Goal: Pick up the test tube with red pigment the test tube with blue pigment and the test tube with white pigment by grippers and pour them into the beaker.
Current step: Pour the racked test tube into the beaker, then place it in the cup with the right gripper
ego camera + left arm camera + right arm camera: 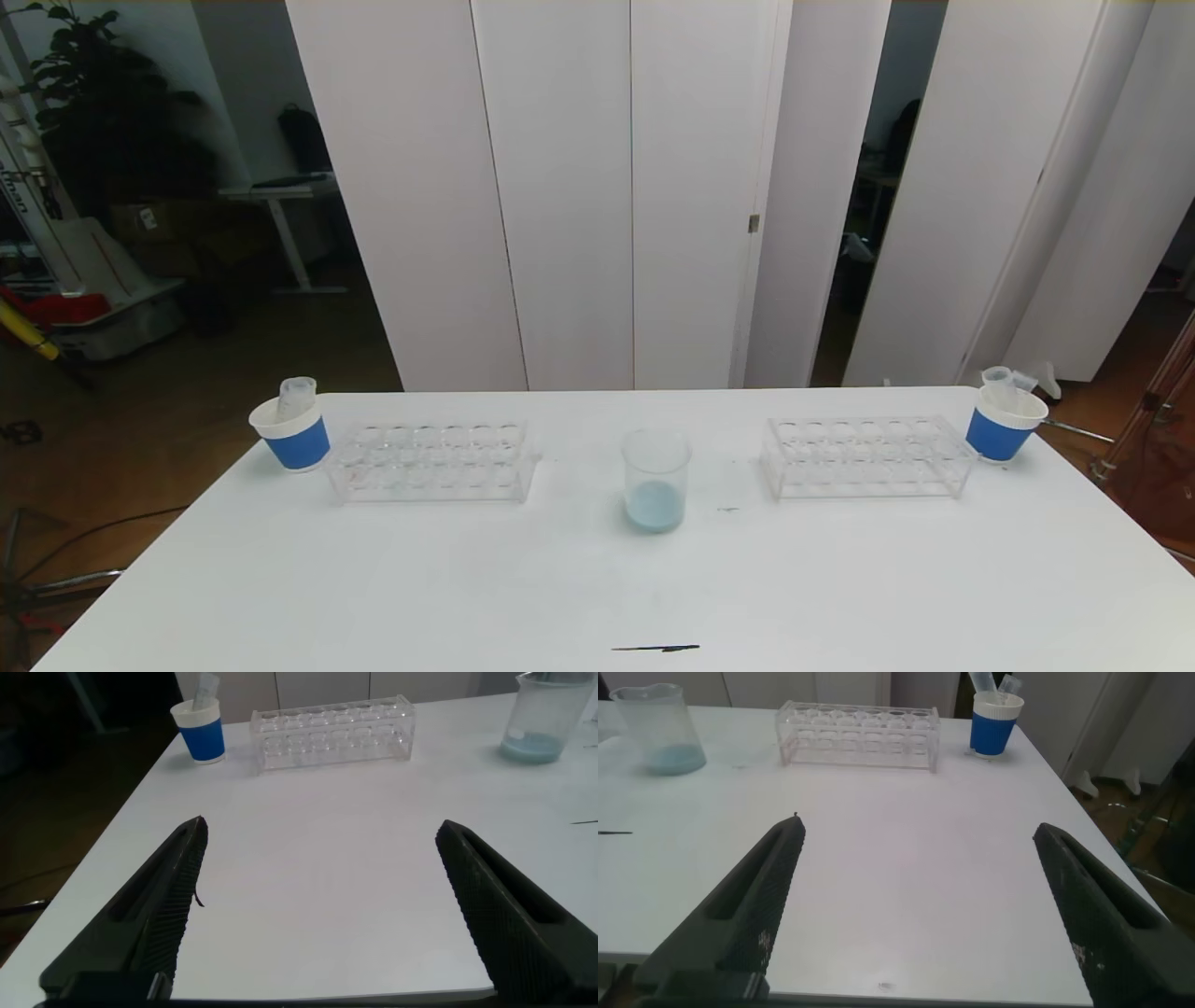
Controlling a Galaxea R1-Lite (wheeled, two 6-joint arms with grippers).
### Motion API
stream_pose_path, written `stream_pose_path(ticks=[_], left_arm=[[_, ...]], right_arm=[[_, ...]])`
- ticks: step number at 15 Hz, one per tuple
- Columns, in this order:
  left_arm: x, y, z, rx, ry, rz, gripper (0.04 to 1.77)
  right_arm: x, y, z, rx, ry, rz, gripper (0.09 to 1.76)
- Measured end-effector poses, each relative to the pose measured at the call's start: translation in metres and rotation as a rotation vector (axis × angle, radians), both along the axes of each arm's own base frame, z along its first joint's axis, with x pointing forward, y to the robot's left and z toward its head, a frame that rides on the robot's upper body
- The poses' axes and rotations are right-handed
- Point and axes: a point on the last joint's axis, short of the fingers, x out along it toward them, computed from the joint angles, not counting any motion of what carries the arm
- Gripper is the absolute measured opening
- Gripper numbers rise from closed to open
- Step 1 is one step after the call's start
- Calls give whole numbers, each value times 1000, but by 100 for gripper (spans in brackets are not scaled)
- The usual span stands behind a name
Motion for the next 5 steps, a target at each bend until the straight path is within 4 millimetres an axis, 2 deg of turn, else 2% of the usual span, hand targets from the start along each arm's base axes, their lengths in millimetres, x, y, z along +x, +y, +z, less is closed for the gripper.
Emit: stream_pose_path(ticks=[5], left_arm=[[0, 0, 0, 0, 0, 0, 174]], right_arm=[[2, 0, -2, 3, -36, 1, 175]])
